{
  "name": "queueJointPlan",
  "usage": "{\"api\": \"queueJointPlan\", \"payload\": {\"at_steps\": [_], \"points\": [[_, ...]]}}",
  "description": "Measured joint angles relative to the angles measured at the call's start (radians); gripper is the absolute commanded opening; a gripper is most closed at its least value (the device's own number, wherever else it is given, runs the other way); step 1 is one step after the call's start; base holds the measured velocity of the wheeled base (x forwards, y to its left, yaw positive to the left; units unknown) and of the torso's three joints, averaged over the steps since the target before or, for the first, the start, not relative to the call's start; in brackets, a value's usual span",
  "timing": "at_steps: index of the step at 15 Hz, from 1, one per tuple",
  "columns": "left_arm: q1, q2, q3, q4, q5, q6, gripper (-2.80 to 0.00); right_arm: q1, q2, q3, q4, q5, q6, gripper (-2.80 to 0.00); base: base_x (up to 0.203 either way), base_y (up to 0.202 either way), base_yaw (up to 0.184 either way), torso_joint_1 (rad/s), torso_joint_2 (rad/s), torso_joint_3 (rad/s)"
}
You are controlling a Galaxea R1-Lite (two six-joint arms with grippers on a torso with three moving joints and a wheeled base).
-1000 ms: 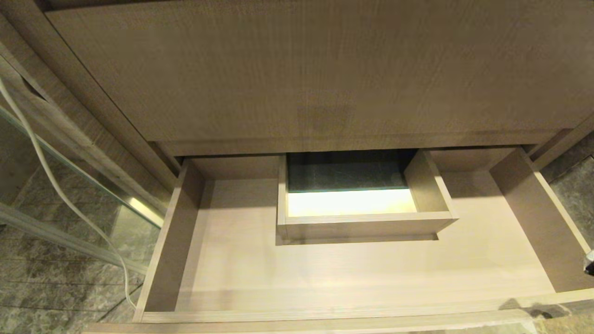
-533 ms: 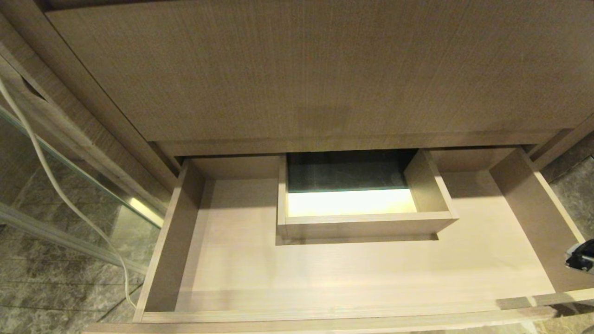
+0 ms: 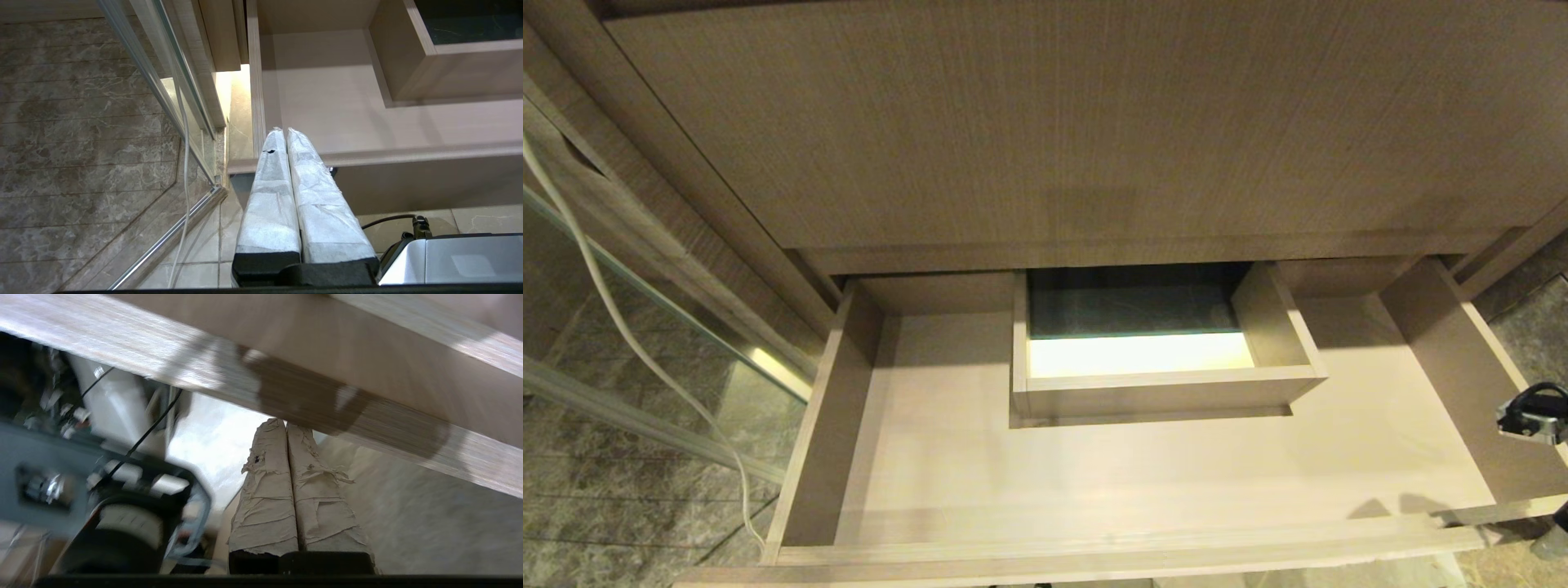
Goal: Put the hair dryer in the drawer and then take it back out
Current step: Close the drawer
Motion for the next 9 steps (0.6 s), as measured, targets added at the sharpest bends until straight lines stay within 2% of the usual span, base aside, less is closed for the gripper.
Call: {"api": "queueJointPlan", "payload": {"at_steps": [2, 4, 6, 9], "points": [[0.0, 0.0, 0.0, 0.0, 0.0, 0.0, -2.8, 0.0, 0.012, -0.008, -0.063, 0.004, 0.008, -2.8, 0.0, 0.0, 0.0, 0.0, 0.0, 0.0], [0.0, 0.0, 0.0, 0.0, 0.0, 0.0, -2.8, 0.005, 0.03, -0.021, -0.174, 0.023, 0.065, -2.8, 0.0, 0.0, 0.0, 0.0, 0.0, 0.0], [0.0, 0.0, 0.0, 0.0, 0.0, 0.0, -2.8, 0.029, 0.057, -0.053, -0.3, 0.058, 0.177, -2.8, 0.0, 0.0, 0.0, 0.0, 0.0, 0.0], [0.0, 0.0, 0.0, 0.0, 0.0, 0.0, -2.8, 0.092, 0.126, -0.127, -0.57, 0.06, 0.369, -2.8, 0.0, 0.0, 0.0, 0.0, 0.0, 0.0]]}}
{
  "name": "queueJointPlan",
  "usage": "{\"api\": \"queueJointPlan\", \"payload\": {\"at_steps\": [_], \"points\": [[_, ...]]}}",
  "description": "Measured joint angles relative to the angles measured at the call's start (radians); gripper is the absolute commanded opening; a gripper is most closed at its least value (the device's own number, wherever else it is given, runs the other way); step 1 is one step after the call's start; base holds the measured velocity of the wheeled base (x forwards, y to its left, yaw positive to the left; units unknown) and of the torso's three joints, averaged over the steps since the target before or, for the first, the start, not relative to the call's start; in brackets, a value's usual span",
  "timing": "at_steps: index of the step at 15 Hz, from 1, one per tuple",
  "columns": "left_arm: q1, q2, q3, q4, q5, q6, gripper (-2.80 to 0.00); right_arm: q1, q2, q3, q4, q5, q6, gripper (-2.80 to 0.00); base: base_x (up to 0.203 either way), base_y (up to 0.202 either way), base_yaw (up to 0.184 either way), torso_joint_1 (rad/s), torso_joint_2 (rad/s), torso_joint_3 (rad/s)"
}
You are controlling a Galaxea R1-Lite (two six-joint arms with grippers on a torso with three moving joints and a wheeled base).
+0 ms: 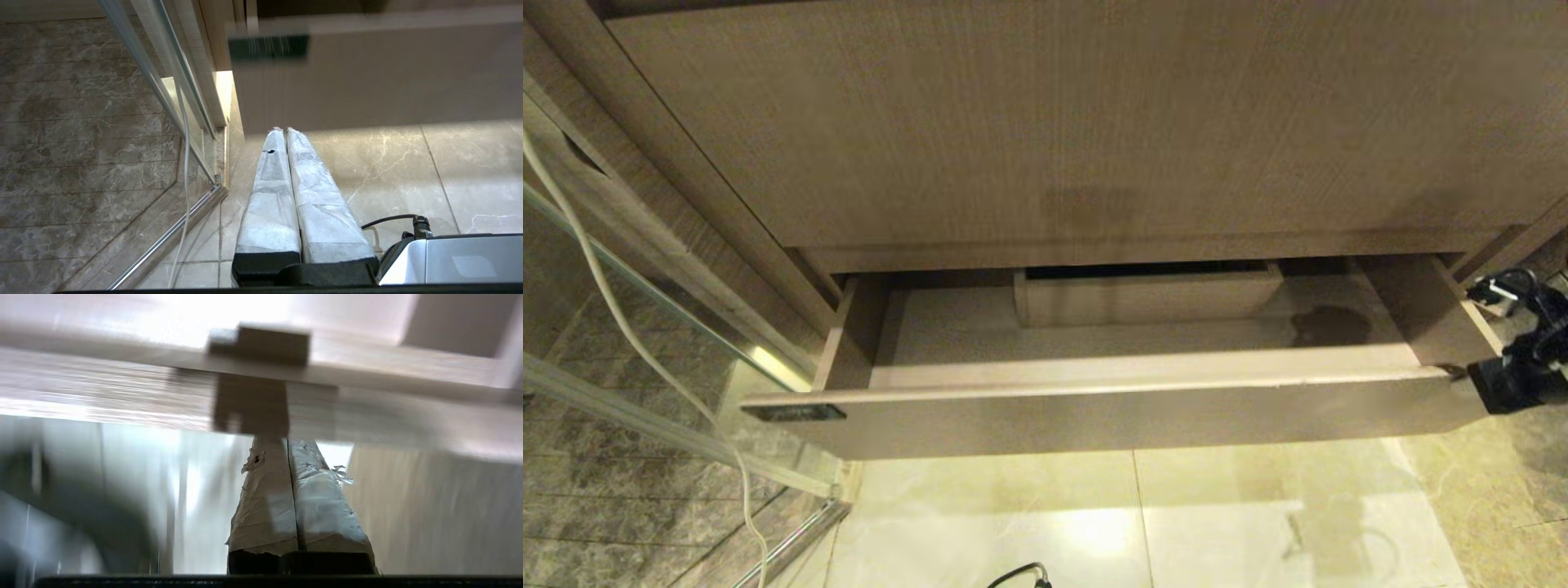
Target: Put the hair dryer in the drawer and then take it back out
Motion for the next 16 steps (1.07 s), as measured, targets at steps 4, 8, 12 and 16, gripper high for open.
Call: {"api": "queueJointPlan", "payload": {"at_steps": [4, 8, 12, 16], "points": [[0.0, 0.0, 0.0, 0.0, 0.0, 0.0, -2.8, 0.065, 0.1, -0.109, -0.303, -0.18, 0.141, -2.8, 0.0, 0.0, 0.0, 0.0, 0.0, 0.0], [0.0, 0.0, 0.0, 0.0, 0.0, 0.0, -2.8, 0.072, -0.001, -0.067, -0.205, -0.155, 0.134, -2.8, 0.0, 0.0, 0.0, 0.0, 0.0, 0.0], [0.0, 0.0, 0.0, 0.0, 0.0, 0.0, -2.8, 0.082, -0.203, 0.096, -0.139, -0.146, 0.137, -2.8, 0.0, 0.0, 0.0, 0.0, 0.0, 0.0], [0.0, 0.0, 0.0, 0.0, 0.0, 0.0, -2.8, 0.092, -0.469, 0.363, -0.085, -0.146, 0.17, -2.8, 0.0, 0.0, 0.0, 0.0, 0.0, 0.0]]}}
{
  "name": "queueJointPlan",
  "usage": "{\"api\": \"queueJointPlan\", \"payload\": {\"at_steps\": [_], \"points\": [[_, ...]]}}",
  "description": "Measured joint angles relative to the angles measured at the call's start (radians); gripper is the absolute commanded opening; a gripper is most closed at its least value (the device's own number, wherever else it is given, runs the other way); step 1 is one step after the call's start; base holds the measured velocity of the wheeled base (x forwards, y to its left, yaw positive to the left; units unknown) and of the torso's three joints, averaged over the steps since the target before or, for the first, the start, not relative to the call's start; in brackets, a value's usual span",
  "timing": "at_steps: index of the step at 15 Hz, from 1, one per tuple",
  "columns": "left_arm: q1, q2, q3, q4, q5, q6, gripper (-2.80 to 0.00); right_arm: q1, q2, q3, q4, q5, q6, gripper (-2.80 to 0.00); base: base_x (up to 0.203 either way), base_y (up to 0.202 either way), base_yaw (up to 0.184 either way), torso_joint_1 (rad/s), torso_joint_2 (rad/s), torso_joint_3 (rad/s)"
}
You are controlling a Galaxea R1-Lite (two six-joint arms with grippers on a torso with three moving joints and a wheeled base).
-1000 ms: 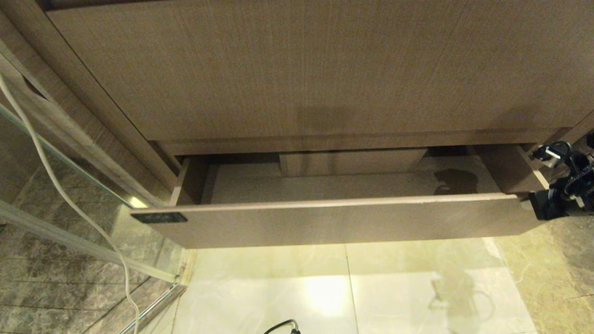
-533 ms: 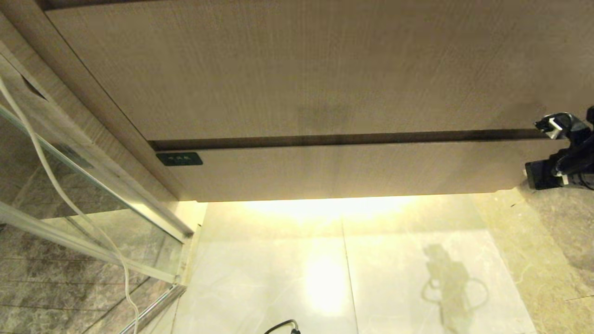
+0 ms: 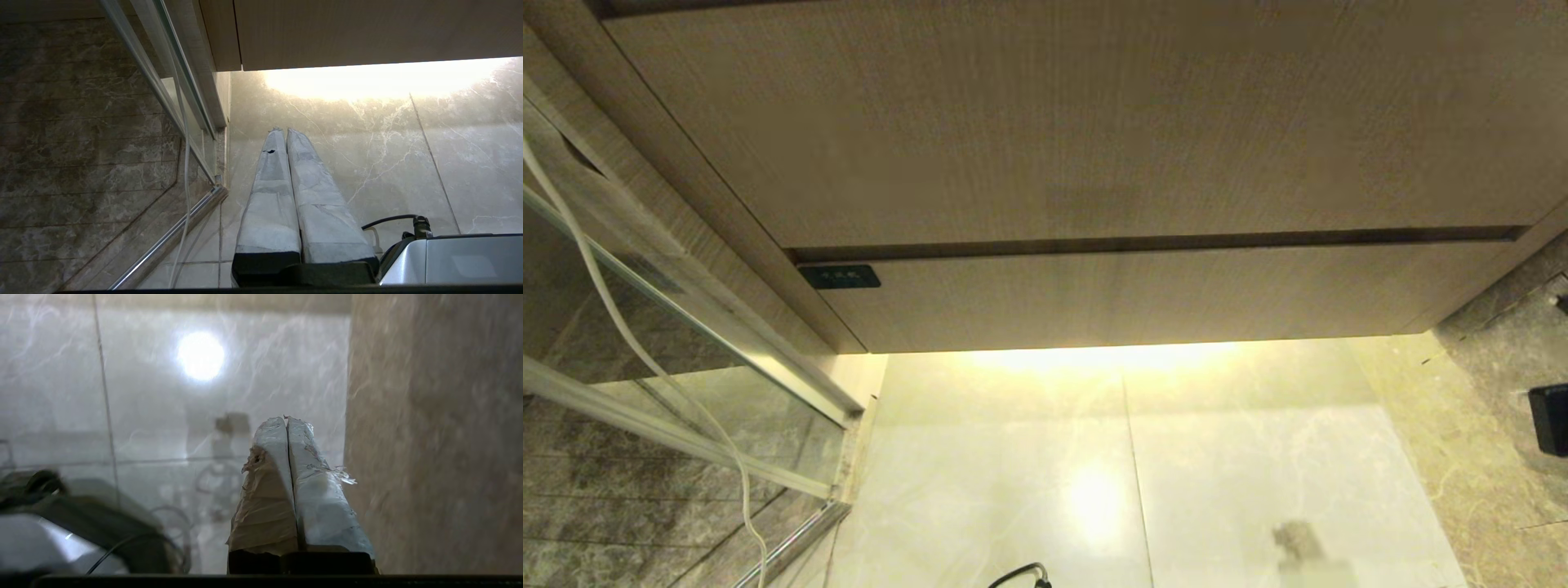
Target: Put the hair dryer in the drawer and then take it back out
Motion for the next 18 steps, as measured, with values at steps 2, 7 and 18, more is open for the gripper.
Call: {"api": "queueJointPlan", "payload": {"at_steps": [2, 7, 18], "points": [[0.0, 0.0, 0.0, 0.0, 0.0, 0.0, -2.8, 0.012, -0.152, 0.079, 0.09, 0.004, 0.067, -2.8, 0.0, 0.0, 0.0, 0.0, 0.0, 0.0], [0.0, 0.0, 0.0, 0.0, 0.0, 0.0, -2.8, 0.081, -0.553, 0.307, 0.126, 0.001, 0.163, -2.8, 0.0, 0.0, 0.0, 0.0, 0.0, 0.0], [0.0, 0.0, 0.0, 0.0, 0.0, 0.0, -2.8, 0.262, -1.126, 0.62, 0.008, -0.016, 0.188, -2.8, 0.0, 0.0, 0.0, 0.0, 0.0, 0.0]]}}
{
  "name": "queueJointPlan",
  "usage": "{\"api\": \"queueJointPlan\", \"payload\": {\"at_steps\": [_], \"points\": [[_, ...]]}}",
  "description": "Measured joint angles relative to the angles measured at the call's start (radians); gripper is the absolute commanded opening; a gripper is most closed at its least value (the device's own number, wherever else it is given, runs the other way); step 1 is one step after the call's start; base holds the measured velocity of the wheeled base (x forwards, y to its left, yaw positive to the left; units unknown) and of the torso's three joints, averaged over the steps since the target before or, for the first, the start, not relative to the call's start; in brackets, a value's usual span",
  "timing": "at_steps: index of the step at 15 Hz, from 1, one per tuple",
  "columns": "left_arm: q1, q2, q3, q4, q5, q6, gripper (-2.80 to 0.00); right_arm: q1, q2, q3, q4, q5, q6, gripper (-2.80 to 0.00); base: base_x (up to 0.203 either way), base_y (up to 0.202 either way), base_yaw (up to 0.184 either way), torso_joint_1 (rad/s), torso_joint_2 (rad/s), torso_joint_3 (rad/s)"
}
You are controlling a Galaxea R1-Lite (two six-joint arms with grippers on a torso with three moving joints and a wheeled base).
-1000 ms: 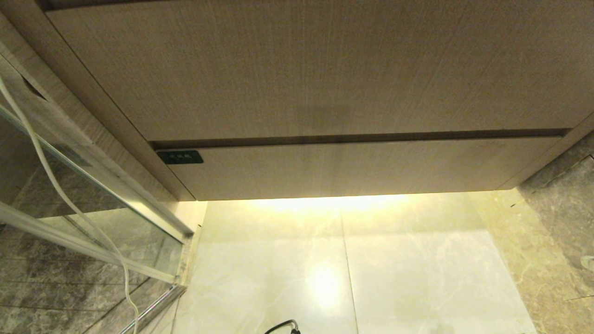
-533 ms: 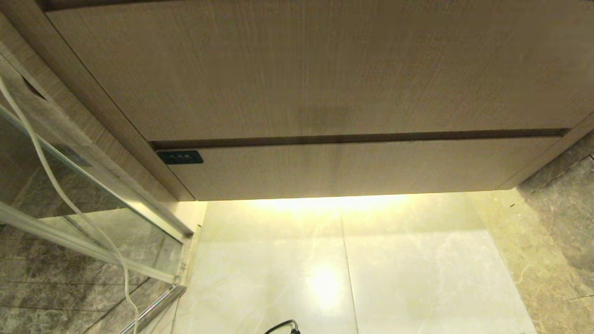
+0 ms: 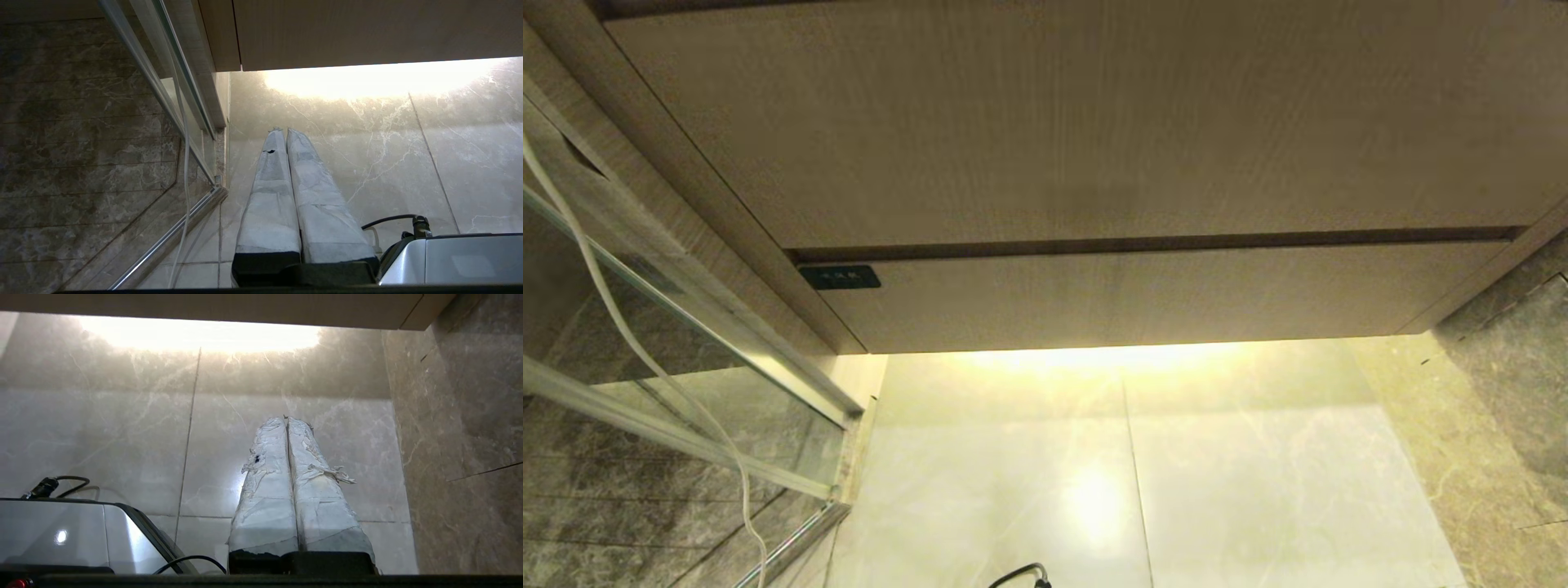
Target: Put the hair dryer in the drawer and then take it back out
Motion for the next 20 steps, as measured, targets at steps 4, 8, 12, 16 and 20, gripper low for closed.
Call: {"api": "queueJointPlan", "payload": {"at_steps": [4, 8, 12, 16, 20], "points": [[0.0, 0.0, 0.0, 0.0, 0.0, 0.0, -2.8, 0.002, -0.091, 0.001, 0.027, 0.004, 0.023, -2.8, 0.0, 0.0, 0.0, 0.0, 0.0, 0.0], [0.0, 0.0, 0.0, 0.0, 0.0, 0.0, -2.8, 0.002, -0.109, 0.001, 0.024, -0.002, 0.041, -2.8, 0.0, 0.0, 0.0, 0.0, 0.0, 0.0], [0.0, 0.0, 0.0, 0.0, 0.0, 0.0, -2.8, 0.002, -0.112, 0.001, 0.024, -0.001, 0.043, -2.8, 0.0, 0.0, 0.0, 0.0, 0.0, 0.0], [0.0, 0.0, 0.0, 0.0, 0.0, 0.0, -2.8, 0.002, -0.112, 0.001, 0.023, -0.002, 0.043, -2.8, 0.0, 0.0, 0.0, 0.0, 0.0, 0.0], [0.0, 0.0, 0.0, 0.0, 0.0, 0.0, -2.8, 0.002, -0.112, 0.001, 0.025, -0.002, 0.043, -2.8, 0.0, 0.0, 0.0, 0.0, 0.0, 0.0]]}}
